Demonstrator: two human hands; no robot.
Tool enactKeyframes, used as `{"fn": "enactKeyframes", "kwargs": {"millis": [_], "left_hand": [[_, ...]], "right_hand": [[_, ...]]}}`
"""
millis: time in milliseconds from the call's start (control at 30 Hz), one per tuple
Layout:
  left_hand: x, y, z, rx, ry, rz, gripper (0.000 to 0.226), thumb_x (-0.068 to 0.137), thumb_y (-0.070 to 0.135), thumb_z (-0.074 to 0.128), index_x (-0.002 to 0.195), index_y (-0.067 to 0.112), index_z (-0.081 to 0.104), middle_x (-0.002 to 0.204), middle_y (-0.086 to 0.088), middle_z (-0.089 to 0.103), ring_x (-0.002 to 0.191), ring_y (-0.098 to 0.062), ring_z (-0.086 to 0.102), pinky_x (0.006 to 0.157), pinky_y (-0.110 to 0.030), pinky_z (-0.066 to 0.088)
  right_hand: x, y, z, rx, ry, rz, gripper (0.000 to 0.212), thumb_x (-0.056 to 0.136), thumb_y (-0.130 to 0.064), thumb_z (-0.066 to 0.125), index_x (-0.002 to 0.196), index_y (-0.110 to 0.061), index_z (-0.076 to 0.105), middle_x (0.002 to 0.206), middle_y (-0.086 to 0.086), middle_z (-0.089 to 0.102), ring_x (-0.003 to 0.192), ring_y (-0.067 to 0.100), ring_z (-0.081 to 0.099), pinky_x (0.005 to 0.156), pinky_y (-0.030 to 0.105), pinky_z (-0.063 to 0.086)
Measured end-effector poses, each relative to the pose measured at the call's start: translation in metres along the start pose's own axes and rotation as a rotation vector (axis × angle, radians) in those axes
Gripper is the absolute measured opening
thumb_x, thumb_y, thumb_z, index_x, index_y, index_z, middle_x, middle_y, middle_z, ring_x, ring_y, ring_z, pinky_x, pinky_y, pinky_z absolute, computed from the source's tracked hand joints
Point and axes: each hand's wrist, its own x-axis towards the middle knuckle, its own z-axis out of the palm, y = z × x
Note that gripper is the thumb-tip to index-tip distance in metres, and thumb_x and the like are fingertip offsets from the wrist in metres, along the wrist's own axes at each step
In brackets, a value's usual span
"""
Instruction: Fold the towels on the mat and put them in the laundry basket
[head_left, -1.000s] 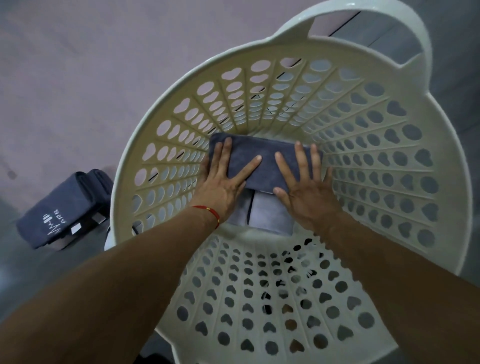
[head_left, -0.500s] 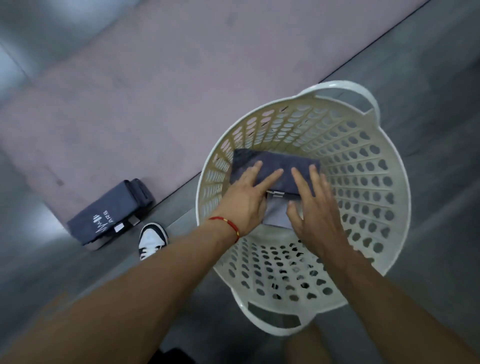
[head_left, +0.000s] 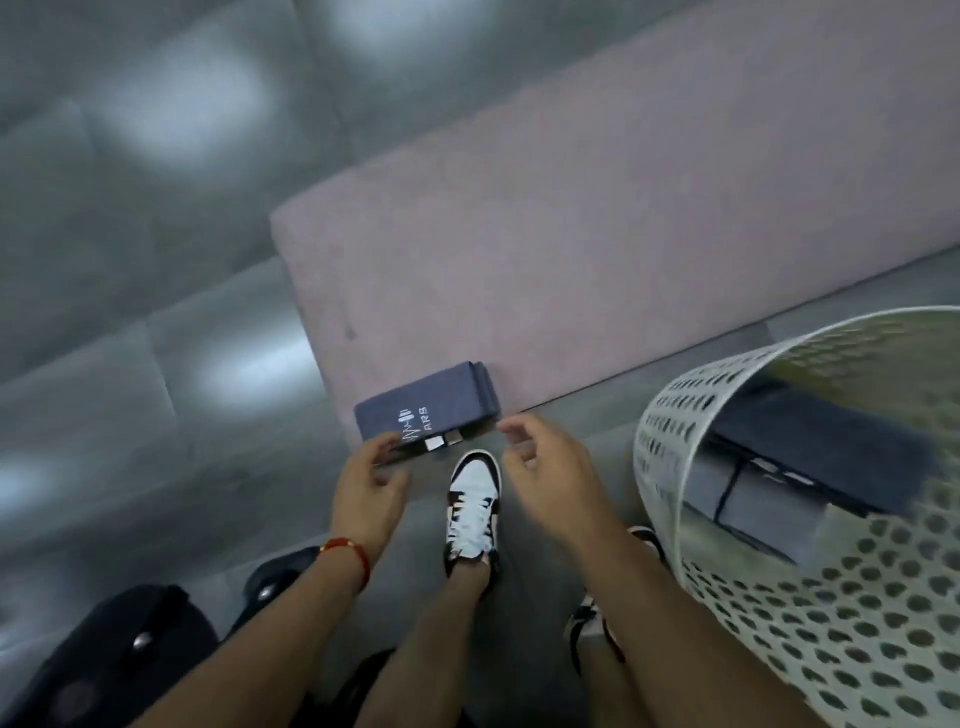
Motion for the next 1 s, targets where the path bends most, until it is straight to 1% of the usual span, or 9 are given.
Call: {"fn": "enactKeyframes", "kwargs": {"millis": [67, 200, 333, 433, 533, 667, 733, 867, 1000], "left_hand": [[0.028, -0.041, 0.005, -0.071, 0.059, -0.077, 0.044, 0.094, 0.003, 0.063, 0.125, 0.034, 0.058, 0.121, -0.005, 0.060, 0.096, -0.017, 0.060, 0.089, -0.030, 0.051], [0.096, -0.111, 0.030, -0.236, 0.147, -0.118, 0.059, 0.099, 0.008, 0.059, 0.152, 0.019, 0.036, 0.133, 0.003, 0.044, 0.118, -0.009, 0.048, 0.092, -0.010, 0.039], [0.168, -0.176, 0.050, -0.380, 0.200, -0.193, 0.057, 0.105, 0.019, 0.045, 0.156, 0.028, 0.022, 0.145, -0.001, 0.047, 0.126, -0.014, 0.050, 0.111, -0.032, 0.040], [0.204, -0.212, 0.061, -0.418, 0.181, -0.237, 0.044, 0.097, 0.033, 0.041, 0.140, 0.038, 0.048, 0.133, 0.004, 0.060, 0.118, -0.018, 0.059, 0.109, -0.050, 0.045], [0.204, -0.226, 0.067, -0.538, 0.178, -0.242, 0.040, 0.095, 0.020, 0.042, 0.122, 0.042, 0.063, 0.121, 0.005, 0.070, 0.110, -0.017, 0.067, 0.100, -0.047, 0.053], [0.193, -0.221, 0.072, -0.734, 0.059, -0.288, 0.039, 0.108, 0.015, 0.039, 0.143, 0.028, 0.052, 0.117, 0.006, 0.071, 0.087, -0.009, 0.068, 0.066, -0.025, 0.056], [0.195, -0.222, 0.073, -0.711, 0.022, -0.278, 0.039, 0.107, 0.016, 0.042, 0.143, 0.025, 0.052, 0.118, 0.005, 0.070, 0.092, -0.011, 0.069, 0.069, -0.027, 0.056], [0.199, -0.221, 0.074, -0.626, 0.107, -0.190, 0.038, 0.105, 0.016, 0.049, 0.143, 0.019, 0.050, 0.130, -0.008, 0.066, 0.116, -0.026, 0.066, 0.097, -0.044, 0.055], [0.202, -0.221, 0.073, -0.613, 0.136, -0.240, 0.042, 0.104, 0.030, 0.049, 0.146, 0.030, 0.044, 0.137, -0.008, 0.060, 0.119, -0.026, 0.063, 0.094, -0.047, 0.057]], "right_hand": [[0.049, 0.026, 0.040, -0.011, -0.045, 0.065, 0.033, 0.093, -0.016, 0.058, 0.126, -0.019, 0.064, 0.118, 0.002, 0.070, 0.106, 0.019, 0.065, 0.098, 0.032, 0.049], [0.142, 0.086, 0.104, -0.078, -0.075, 0.117, 0.052, 0.094, -0.028, 0.061, 0.144, -0.020, 0.050, 0.137, 0.004, 0.061, 0.123, 0.025, 0.058, 0.102, 0.031, 0.043], [0.214, 0.141, 0.150, -0.100, -0.101, -0.011, 0.084, 0.079, -0.060, 0.055, 0.154, -0.030, 0.031, 0.151, 0.000, 0.046, 0.135, 0.022, 0.048, 0.113, 0.047, 0.041], [0.235, 0.158, 0.166, -0.114, -0.091, -0.061, 0.089, 0.082, -0.066, 0.049, 0.158, -0.029, 0.021, 0.155, -0.002, 0.041, 0.139, 0.022, 0.045, 0.115, 0.050, 0.037], [0.234, 0.164, 0.169, -0.085, -0.059, -0.102, 0.081, 0.090, -0.058, 0.051, 0.160, -0.030, 0.020, 0.154, 0.000, 0.045, 0.137, 0.022, 0.046, 0.117, 0.048, 0.035], [0.231, 0.166, 0.164, 0.046, -0.052, -0.064, 0.068, 0.096, -0.037, 0.062, 0.156, -0.033, 0.031, 0.142, -0.010, 0.056, 0.123, 0.010, 0.056, 0.110, 0.038, 0.045], [0.231, 0.169, 0.159, 0.110, -0.022, -0.052, 0.066, 0.092, -0.037, 0.061, 0.153, -0.031, 0.037, 0.135, -0.012, 0.060, 0.120, 0.007, 0.059, 0.109, 0.041, 0.047], [0.231, 0.169, 0.154, 0.091, -0.103, -0.049, 0.068, 0.096, -0.037, 0.061, 0.156, -0.029, 0.029, 0.139, -0.008, 0.056, 0.125, 0.011, 0.057, 0.110, 0.042, 0.047], [0.232, 0.164, 0.164, 0.050, -0.079, -0.087, 0.066, 0.101, -0.033, 0.057, 0.158, -0.021, 0.024, 0.138, -0.002, 0.054, 0.122, 0.016, 0.055, 0.107, 0.041, 0.047]]}}
